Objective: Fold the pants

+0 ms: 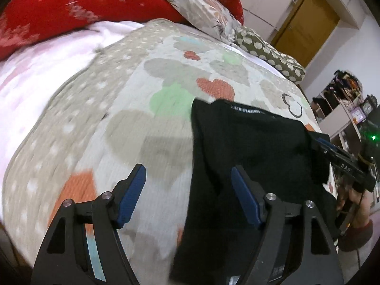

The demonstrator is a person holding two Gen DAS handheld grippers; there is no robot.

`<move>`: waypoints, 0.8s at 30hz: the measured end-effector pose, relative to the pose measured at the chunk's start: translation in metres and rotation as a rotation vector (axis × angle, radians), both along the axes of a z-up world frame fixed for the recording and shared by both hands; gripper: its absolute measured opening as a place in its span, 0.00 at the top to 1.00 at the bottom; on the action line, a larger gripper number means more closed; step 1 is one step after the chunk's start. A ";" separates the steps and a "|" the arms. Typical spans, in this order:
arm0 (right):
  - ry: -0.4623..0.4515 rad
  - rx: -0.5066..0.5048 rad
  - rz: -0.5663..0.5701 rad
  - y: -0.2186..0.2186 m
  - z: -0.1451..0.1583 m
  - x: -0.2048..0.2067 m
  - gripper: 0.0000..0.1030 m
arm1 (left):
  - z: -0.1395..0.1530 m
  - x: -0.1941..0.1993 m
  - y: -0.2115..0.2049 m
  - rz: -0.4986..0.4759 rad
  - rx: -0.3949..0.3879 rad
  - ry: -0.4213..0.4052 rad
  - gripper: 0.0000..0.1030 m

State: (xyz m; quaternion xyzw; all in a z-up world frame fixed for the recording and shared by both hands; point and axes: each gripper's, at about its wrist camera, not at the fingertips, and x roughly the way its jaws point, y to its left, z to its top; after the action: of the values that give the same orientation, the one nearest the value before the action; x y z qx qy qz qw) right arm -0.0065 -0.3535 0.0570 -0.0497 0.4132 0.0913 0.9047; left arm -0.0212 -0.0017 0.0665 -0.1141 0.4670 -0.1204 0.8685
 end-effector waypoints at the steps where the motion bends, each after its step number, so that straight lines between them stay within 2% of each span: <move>1: 0.004 0.000 -0.006 -0.003 -0.001 0.009 0.42 | -0.002 0.011 -0.003 -0.014 0.007 0.004 0.27; 7: 0.042 0.007 -0.036 -0.014 -0.013 0.046 0.41 | -0.021 0.075 -0.019 -0.116 0.016 0.056 0.27; 10: 0.072 0.021 -0.046 -0.020 -0.021 0.058 0.40 | -0.031 0.094 -0.025 -0.123 0.043 0.075 0.27; 13: 0.093 0.031 -0.048 -0.022 -0.028 0.067 0.39 | -0.044 0.111 -0.041 -0.177 0.071 0.096 0.27; 16: 0.127 0.074 -0.062 -0.028 -0.035 0.078 0.38 | -0.047 0.119 -0.056 -0.213 0.111 0.065 0.27; 17: 0.140 0.092 -0.067 -0.031 -0.038 0.082 0.38 | -0.048 0.122 -0.062 -0.234 0.126 0.054 0.31; 18: 0.145 0.105 -0.069 -0.032 -0.039 0.085 0.38 | -0.048 0.124 -0.066 -0.244 0.134 0.049 0.47; 19: 0.141 0.119 -0.068 -0.033 -0.041 0.087 0.39 | -0.048 0.126 -0.071 -0.251 0.145 0.037 0.56; 20: 0.131 0.113 -0.066 -0.033 -0.042 0.088 0.49 | -0.047 0.128 -0.073 -0.254 0.155 0.034 0.62; 21: 0.127 0.092 -0.064 -0.031 -0.042 0.088 0.64 | -0.046 0.129 -0.075 -0.255 0.158 0.034 0.69; 22: 0.122 0.072 -0.056 -0.030 -0.041 0.087 0.73 | -0.045 0.130 -0.076 -0.258 0.152 0.037 0.73; 23: 0.120 0.090 -0.043 -0.029 -0.038 0.085 0.87 | -0.042 0.130 -0.078 -0.269 0.139 0.037 0.81; 24: 0.114 0.098 -0.038 -0.030 -0.035 0.083 0.91 | -0.038 0.129 -0.079 -0.272 0.135 0.028 0.83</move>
State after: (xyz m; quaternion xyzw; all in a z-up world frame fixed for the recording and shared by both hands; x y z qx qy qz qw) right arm 0.0762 -0.3833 0.0220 0.0078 0.4601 0.0969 0.8825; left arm 0.1074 -0.0806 0.0286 0.0069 0.4974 -0.2036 0.8432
